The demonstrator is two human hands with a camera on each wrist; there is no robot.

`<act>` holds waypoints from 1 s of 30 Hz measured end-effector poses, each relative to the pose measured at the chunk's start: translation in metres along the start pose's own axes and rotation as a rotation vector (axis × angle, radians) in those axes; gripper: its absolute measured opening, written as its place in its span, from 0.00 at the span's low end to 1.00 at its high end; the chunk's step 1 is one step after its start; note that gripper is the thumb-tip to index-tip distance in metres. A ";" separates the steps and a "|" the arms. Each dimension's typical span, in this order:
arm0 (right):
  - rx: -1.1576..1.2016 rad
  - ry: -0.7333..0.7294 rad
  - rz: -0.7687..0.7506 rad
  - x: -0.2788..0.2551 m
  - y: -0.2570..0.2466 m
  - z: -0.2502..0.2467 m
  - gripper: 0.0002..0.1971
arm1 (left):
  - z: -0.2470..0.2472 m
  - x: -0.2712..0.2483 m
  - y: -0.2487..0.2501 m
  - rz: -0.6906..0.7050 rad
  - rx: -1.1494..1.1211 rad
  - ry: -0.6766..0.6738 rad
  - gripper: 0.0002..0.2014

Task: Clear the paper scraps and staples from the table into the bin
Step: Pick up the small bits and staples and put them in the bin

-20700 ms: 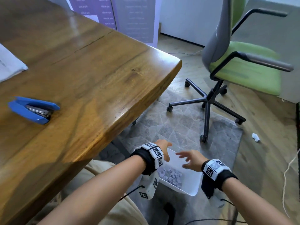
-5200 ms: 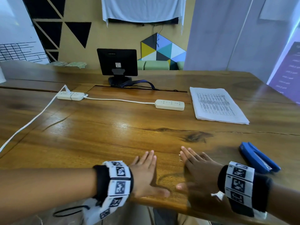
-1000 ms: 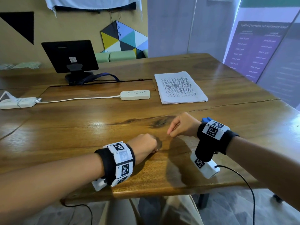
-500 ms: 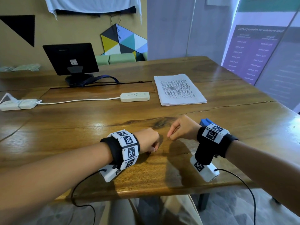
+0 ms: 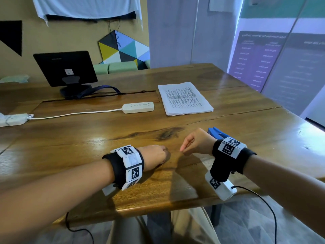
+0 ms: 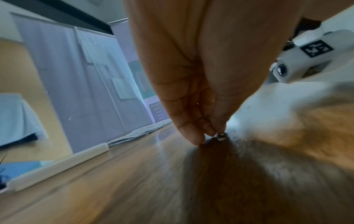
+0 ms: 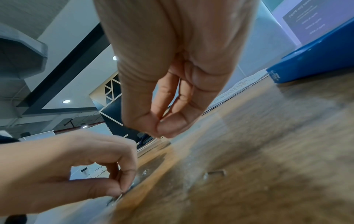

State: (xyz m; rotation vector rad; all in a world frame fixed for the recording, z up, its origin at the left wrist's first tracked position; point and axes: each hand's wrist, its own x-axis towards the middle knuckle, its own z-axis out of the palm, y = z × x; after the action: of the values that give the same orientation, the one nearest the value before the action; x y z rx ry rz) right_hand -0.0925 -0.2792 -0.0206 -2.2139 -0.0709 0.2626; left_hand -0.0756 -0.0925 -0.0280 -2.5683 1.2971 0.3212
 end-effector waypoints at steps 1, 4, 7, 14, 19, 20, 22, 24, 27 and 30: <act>0.007 0.005 0.004 -0.001 0.001 -0.001 0.04 | 0.000 0.000 -0.002 -0.026 -0.056 -0.016 0.12; 0.039 0.026 0.011 -0.007 0.004 -0.007 0.04 | -0.002 0.002 -0.009 -0.080 -0.236 -0.032 0.06; 0.068 0.068 0.028 -0.015 0.013 -0.013 0.05 | -0.002 0.003 -0.017 -0.094 -0.385 0.022 0.05; 0.159 0.162 0.030 -0.053 0.036 -0.034 0.10 | -0.020 0.011 -0.007 -0.048 -0.679 0.193 0.07; 0.294 0.237 0.039 -0.091 0.066 -0.060 0.12 | -0.044 0.030 0.032 0.097 -0.903 0.231 0.09; 0.332 0.258 0.039 -0.100 0.072 -0.065 0.13 | -0.048 0.036 0.041 0.127 -0.941 0.235 0.08; 0.393 0.320 0.047 -0.121 0.087 -0.075 0.14 | -0.055 0.052 0.064 0.193 -0.995 0.216 0.07; 0.433 0.387 0.071 -0.144 0.101 -0.084 0.14 | -0.060 0.068 0.090 0.280 -1.009 0.193 0.07; 0.468 0.495 0.132 -0.179 0.128 -0.094 0.15 | -0.065 0.094 0.133 0.389 -1.051 0.130 0.08; 0.540 0.574 0.210 -0.216 0.158 -0.097 0.17 | -0.068 0.121 0.180 0.478 -1.032 0.090 0.07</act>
State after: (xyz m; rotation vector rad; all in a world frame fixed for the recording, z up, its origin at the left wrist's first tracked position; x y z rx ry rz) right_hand -0.2891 -0.4826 -0.0529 -1.6798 0.4923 -0.2266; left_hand -0.1450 -0.3087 -0.0217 -2.9614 2.2039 1.2600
